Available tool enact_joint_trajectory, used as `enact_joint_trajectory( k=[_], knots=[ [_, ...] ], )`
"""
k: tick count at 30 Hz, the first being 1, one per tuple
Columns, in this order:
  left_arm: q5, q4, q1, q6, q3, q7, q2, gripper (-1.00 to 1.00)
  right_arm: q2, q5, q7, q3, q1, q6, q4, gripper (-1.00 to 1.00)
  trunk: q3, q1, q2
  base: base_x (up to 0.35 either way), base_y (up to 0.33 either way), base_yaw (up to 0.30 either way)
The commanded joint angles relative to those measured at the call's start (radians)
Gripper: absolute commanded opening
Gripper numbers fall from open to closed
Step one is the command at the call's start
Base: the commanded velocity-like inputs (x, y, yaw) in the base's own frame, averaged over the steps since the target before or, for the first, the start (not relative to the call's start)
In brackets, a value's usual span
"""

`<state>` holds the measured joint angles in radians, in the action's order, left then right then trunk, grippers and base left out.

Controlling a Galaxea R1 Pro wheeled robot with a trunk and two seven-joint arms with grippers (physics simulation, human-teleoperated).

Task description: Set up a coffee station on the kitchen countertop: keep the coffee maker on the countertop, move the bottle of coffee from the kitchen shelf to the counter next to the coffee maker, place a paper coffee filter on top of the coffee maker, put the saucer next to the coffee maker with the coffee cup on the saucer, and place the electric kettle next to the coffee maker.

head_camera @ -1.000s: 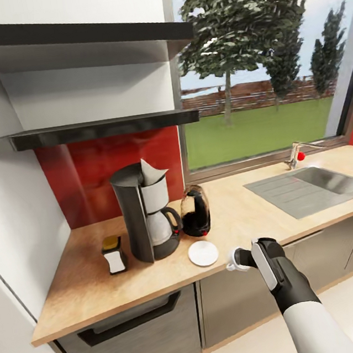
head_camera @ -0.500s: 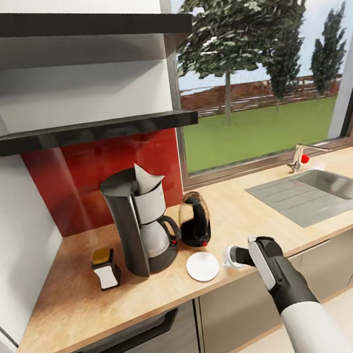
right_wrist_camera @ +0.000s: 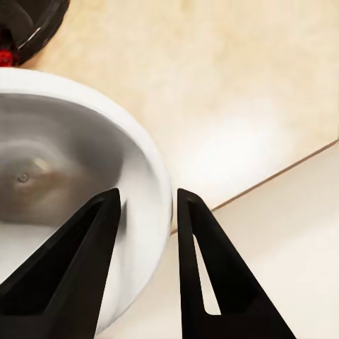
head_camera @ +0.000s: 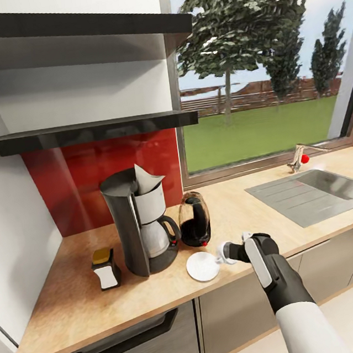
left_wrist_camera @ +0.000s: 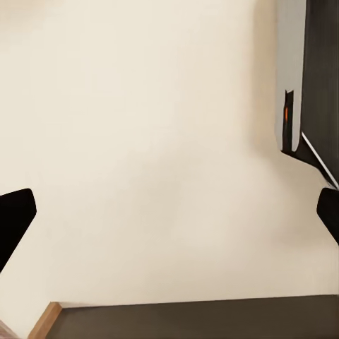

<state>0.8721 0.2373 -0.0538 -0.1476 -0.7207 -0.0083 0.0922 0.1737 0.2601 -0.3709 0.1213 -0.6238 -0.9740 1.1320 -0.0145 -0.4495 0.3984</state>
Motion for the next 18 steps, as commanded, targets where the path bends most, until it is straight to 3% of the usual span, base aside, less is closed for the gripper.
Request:
enact_joint_trajectory(
  k=[1,18],
  knots=[
    [0.004,0.001,0.0,-0.003,-0.003,-0.001,0.0,1.0,0.001,0.011,-0.01,0.0,-0.001,-0.008,0.007,-1.0,-0.002,-0.001,0.002,0.0,0.0,0.0],
    [0.004,0.0,0.0,-0.003,-0.003,-0.001,-0.001,1.0,0.001,0.0,-0.067,-0.09,-0.002,-0.027,0.102,-1.0,-0.002,-0.001,0.002,0.0,0.0,0.0]
  ],
)
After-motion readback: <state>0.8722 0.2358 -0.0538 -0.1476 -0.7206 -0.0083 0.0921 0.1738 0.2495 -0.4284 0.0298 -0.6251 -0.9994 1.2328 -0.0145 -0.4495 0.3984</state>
